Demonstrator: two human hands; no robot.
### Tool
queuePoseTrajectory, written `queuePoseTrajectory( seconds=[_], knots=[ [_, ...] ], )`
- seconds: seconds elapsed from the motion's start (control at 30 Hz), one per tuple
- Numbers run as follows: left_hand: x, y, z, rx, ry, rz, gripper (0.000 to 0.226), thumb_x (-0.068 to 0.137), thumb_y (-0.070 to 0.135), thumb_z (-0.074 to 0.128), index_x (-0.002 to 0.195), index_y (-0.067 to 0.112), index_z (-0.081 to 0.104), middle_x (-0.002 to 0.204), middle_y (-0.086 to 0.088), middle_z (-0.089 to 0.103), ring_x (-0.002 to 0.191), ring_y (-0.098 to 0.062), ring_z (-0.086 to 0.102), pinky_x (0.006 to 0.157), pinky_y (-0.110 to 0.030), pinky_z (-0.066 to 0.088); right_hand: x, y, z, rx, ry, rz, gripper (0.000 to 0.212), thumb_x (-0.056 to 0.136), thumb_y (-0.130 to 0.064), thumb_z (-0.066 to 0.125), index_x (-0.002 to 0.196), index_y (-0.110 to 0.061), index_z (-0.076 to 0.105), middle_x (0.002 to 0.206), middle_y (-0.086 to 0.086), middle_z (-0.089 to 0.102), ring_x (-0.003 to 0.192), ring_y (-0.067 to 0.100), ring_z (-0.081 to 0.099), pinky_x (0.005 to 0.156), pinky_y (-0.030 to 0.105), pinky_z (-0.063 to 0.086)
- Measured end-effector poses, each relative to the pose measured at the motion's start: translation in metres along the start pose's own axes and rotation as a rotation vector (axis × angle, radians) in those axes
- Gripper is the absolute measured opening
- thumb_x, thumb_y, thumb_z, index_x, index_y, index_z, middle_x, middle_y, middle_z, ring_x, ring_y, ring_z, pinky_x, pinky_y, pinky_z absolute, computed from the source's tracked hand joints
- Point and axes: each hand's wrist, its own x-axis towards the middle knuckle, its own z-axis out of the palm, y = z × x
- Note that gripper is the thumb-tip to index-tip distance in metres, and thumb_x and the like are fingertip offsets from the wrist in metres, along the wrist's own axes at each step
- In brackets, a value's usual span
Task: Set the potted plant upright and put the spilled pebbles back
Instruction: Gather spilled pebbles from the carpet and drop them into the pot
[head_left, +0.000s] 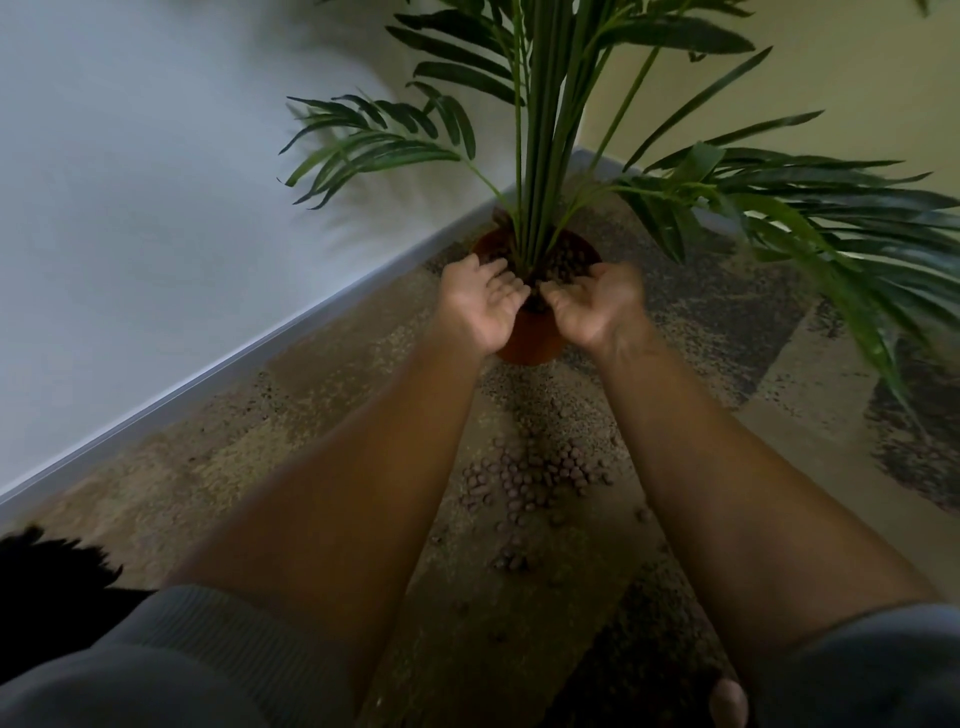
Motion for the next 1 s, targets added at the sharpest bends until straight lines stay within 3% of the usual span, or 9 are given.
queuePoseTrajectory(
  seconds=[0.07,0.17,0.27,0.4,0.53,0.6,0.7,0.83,1.0],
  knots=[
    [-0.002,-0.002,-0.008,-0.011,0.021,0.050,0.051,0.105,0.026,0.026,0.146,-0.003,0.033,0.152,-0.022,0.035,0.141,-0.031,0.034,0.115,-0.039,0.031,-0.002,0.001,-0.006,0.002,0.010,-0.016,0.053,0.104,-0.022,0.023,0.153,-0.003,0.017,0.158,0.017,0.023,0.145,0.032,0.027,0.119,0.043,0.025],
    [-0.005,-0.008,-0.025,0.067,0.117,0.101,0.044,0.104,0.026,0.028,0.137,0.008,0.050,0.133,-0.011,0.059,0.111,-0.020,0.062,0.092,-0.029,0.051,-0.004,0.002,-0.017,-0.055,0.024,-0.030,0.050,0.102,-0.018,0.025,0.148,0.001,0.028,0.148,0.021,0.038,0.133,0.034,0.044,0.111,0.041,0.040],
    [-0.004,-0.018,-0.043,0.264,0.282,0.105,0.040,0.103,0.024,0.029,0.135,0.018,0.054,0.130,-0.002,0.062,0.099,-0.011,0.062,0.077,-0.023,0.050,-0.004,0.006,-0.032,-0.229,0.073,-0.035,0.035,0.099,-0.014,0.037,0.126,0.002,0.050,0.122,0.019,0.061,0.109,0.031,0.062,0.091,0.037,0.056],
    [0.007,-0.034,-0.073,0.461,0.309,-0.049,0.048,0.103,0.017,0.020,0.146,0.016,0.040,0.147,-0.003,0.047,0.131,-0.015,0.047,0.096,-0.024,0.042,-0.001,0.021,-0.060,-0.753,0.201,0.006,0.014,0.094,-0.013,0.050,0.096,-0.011,0.064,0.096,0.007,0.070,0.083,0.018,0.067,0.068,0.029,0.057],
    [0.025,-0.058,-0.100,1.019,0.313,-0.167,0.045,0.101,0.024,0.039,0.143,0.009,0.042,0.145,-0.009,0.047,0.130,-0.022,0.047,0.101,-0.032,0.041,0.012,0.037,-0.096,-1.323,0.280,-0.026,0.017,0.093,-0.014,0.049,0.082,-0.013,0.062,0.093,0.009,0.066,0.090,0.024,0.061,0.086,0.036,0.053],
    [0.032,-0.067,-0.113,1.269,0.274,-0.170,0.045,0.095,0.025,0.052,0.136,0.006,0.051,0.141,-0.014,0.052,0.130,-0.030,0.049,0.104,-0.037,0.042,0.015,0.040,-0.109,-1.686,0.207,-0.060,0.020,0.093,-0.017,0.049,0.074,-0.018,0.057,0.084,0.003,0.060,0.098,0.024,0.058,0.091,0.033,0.047],
    [0.037,-0.074,-0.127,1.520,0.197,-0.158,0.046,0.087,0.025,0.065,0.130,0.011,0.057,0.133,-0.011,0.059,0.119,-0.027,0.058,0.099,-0.034,0.047,0.022,0.046,-0.124,-1.952,0.115,-0.084,0.027,0.089,-0.015,0.053,0.110,-0.004,0.065,0.116,0.014,0.065,0.115,0.028,0.058,0.101,0.033,0.046],
    [0.044,-0.074,-0.137,1.627,0.197,-0.071,0.048,0.084,0.023,0.068,0.130,0.021,0.055,0.128,-0.003,0.059,0.089,-0.014,0.059,0.078,-0.029,0.050,0.039,0.054,-0.134,-2.086,0.139,-0.057,0.039,0.089,-0.023,0.054,0.124,-0.007,0.055,0.140,0.017,0.048,0.124,0.031,0.050,0.100,0.034,0.046],
    [0.059,-0.075,-0.137,1.943,0.074,0.146,0.050,0.089,0.025,0.061,0.137,0.030,0.048,0.143,-0.002,0.050,0.124,-0.024,0.051,0.097,-0.041,0.050,0.059,0.058,-0.144,-2.217,0.085,-0.097,0.056,0.092,-0.030,0.053,0.143,-0.009,0.042,0.152,0.014,0.032,0.135,0.030,0.039,0.105,0.035,0.039]
  ],
)
